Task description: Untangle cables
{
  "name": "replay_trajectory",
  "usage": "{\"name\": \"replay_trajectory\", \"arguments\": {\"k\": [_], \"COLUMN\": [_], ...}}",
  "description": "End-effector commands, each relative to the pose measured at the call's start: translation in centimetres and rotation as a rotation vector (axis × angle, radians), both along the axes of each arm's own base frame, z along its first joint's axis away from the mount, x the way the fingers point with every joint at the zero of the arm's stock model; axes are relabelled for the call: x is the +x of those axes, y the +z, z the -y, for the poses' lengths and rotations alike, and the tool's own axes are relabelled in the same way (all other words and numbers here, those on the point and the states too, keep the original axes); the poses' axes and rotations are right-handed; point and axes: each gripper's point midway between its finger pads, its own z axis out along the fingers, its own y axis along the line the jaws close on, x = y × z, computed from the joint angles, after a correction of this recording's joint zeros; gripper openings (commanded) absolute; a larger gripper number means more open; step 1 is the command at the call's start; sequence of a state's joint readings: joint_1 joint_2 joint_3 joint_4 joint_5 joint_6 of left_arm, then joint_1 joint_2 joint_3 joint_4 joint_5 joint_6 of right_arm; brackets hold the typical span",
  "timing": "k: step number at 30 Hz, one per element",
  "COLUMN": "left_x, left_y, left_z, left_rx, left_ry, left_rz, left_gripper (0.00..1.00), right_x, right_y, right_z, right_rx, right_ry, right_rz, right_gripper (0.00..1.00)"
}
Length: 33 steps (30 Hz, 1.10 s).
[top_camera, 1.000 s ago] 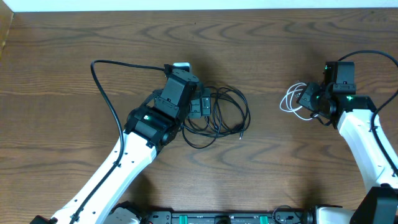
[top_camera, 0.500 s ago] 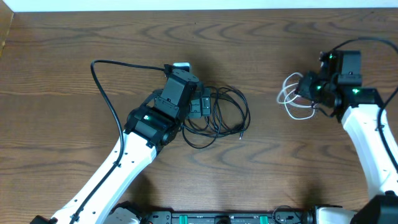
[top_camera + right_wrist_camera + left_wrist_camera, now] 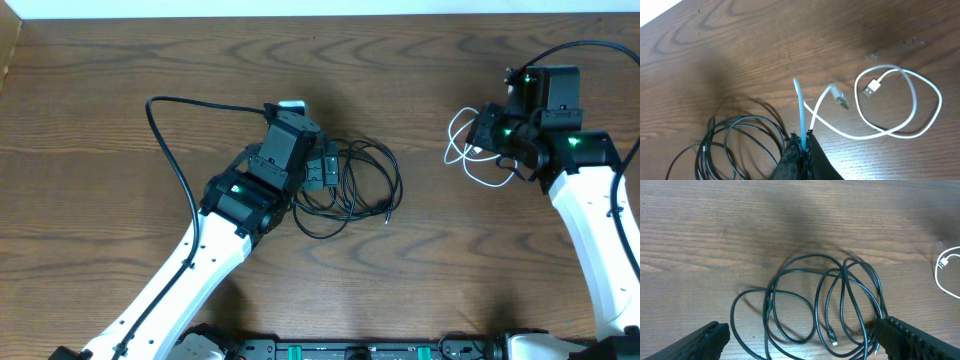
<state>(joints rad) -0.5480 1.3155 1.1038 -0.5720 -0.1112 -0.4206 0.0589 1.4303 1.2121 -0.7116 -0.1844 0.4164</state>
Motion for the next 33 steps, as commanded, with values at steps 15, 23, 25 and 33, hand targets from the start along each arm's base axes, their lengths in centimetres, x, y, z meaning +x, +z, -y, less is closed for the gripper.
{"name": "replay_trajectory", "arguments": {"k": [15, 23, 25, 33], "left_x": [0.4, 0.4, 0.4, 0.4], "left_y": [0.9, 0.9, 0.9, 0.9], "left_z": [-0.1, -0.1, -0.1, -0.1], "left_rx": [0.005, 0.005, 0.005, 0.005], "left_ry": [0.004, 0.004, 0.004, 0.004], "left_rz": [0.027, 0.027, 0.027, 0.027], "left_gripper": [0.98, 0.98, 0.99, 0.99], "right_x": [0.7, 1.9, 1.8, 1.0], "right_y": [2.0, 5.7, 6.6, 5.4], "right_z": [-1.2, -2.3, -3.2, -2.7], "right_rx": [0.028, 0.082, 0.120, 0.100], "right_ry": [0.037, 0.080, 0.115, 0.096], "right_rz": [0.068, 0.160, 0.173, 0.113], "right_gripper": [0.01, 0.01, 0.01, 0.01]}}
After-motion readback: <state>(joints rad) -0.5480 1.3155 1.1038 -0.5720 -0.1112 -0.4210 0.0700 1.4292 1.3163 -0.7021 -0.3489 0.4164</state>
